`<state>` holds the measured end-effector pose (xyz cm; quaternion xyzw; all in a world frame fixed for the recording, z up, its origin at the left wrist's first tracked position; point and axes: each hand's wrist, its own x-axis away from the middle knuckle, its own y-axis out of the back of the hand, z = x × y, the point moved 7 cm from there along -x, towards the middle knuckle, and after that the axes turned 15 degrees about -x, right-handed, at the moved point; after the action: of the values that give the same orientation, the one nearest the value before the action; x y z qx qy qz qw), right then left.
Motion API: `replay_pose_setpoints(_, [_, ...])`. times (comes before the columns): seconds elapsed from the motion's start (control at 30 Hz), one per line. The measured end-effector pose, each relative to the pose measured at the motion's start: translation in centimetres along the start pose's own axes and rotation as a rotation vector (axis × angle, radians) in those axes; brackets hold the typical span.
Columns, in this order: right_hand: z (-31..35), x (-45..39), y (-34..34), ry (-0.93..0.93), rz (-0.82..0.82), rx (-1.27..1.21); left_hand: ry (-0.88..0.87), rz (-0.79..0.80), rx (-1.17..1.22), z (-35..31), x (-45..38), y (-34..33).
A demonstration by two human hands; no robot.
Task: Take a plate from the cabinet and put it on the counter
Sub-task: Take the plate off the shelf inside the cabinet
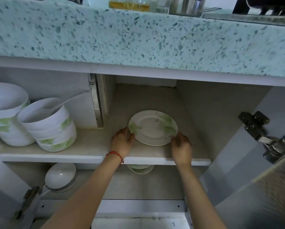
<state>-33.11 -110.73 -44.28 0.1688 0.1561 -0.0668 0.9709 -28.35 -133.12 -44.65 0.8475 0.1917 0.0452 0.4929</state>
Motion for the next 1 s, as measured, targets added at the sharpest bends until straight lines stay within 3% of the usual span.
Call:
replay_pose_setpoints(0.53, [-2.0,-1.3,-1.1,-0.118,-0.023,0.14,0.079,-0.024,-0.073,0.3,-1.5,-2.0])
replay_pose_setpoints(1.0, [-1.5,2.9,0.8,-0.11,-0.094,0.09,0.091,-0.068,0.087,0.3,3.4,-0.5])
